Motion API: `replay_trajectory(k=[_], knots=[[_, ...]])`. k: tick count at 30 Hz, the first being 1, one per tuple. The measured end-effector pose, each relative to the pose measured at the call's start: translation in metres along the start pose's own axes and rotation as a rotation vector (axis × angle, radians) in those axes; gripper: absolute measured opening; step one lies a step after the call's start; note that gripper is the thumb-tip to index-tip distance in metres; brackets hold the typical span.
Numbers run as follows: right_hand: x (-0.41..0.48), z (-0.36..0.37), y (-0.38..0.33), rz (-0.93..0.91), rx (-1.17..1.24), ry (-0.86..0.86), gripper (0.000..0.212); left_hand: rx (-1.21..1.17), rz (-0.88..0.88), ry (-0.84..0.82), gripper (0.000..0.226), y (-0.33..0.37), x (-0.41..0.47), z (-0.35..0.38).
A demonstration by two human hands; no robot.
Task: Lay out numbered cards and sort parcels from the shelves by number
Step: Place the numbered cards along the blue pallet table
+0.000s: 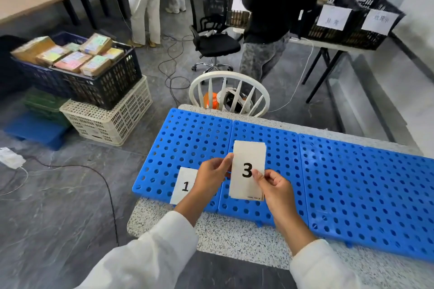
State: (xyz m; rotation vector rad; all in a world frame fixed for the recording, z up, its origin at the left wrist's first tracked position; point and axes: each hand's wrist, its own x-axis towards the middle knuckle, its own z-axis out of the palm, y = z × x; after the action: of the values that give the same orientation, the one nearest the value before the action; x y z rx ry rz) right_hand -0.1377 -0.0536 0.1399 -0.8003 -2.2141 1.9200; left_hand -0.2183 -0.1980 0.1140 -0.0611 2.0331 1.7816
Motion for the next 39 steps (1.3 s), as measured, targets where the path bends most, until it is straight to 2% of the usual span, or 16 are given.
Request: replay_trajectory(k=[2, 5, 7, 11, 15, 19, 24, 28, 31, 35, 39], knots=[[0.001, -0.006, -0.005, -0.018, 0.008, -0.003, 0.017, -0.022, 0.041, 0.016, 0.063, 0.010, -0.009, 0.012], [0.002, -0.015, -0.012, -0.040, 0.033, 0.021, 0.020, -0.039, 0.085, 0.075, 0.041, 0.022, -0.017, 0.021], [0.001, -0.022, -0.013, -0.043, 0.047, 0.032, 0.022, -0.040, 0.102, 0.071, 0.036, 0.027, -0.019, 0.026], [-0.006, -0.034, -0.009, -0.031, 0.081, 0.047, 0.022, -0.023, 0.104, 0.070, 0.036, 0.031, -0.021, 0.038], [-0.009, -0.055, -0.001, -0.006, 0.064, 0.088, 0.033, 0.014, 0.137, 0.024, 0.042, 0.033, -0.023, 0.055], [-0.003, -0.085, 0.004, -0.037, 0.050, 0.108, 0.028, 0.012, 0.129, -0.036, 0.049, 0.035, -0.019, 0.079], [0.009, -0.144, 0.009, -0.043, 0.069, 0.155, 0.023, -0.044, 0.122, -0.089, 0.040, 0.049, -0.021, 0.137], [0.023, -0.216, 0.023, -0.038, 0.094, 0.259, 0.030, -0.079, 0.139, -0.098, 0.071, 0.056, -0.012, 0.201], [0.032, -0.274, 0.030, -0.031, 0.085, 0.292, 0.035, -0.104, 0.098, -0.057, 0.044, 0.062, -0.016, 0.250], [0.046, -0.344, 0.037, -0.059, 0.077, 0.295, 0.032, -0.096, 0.072, -0.056, 0.040, 0.064, -0.019, 0.311], [0.059, -0.401, 0.053, -0.051, 0.108, 0.330, 0.021, -0.053, -0.003, -0.066, 0.033, 0.045, -0.015, 0.364]])
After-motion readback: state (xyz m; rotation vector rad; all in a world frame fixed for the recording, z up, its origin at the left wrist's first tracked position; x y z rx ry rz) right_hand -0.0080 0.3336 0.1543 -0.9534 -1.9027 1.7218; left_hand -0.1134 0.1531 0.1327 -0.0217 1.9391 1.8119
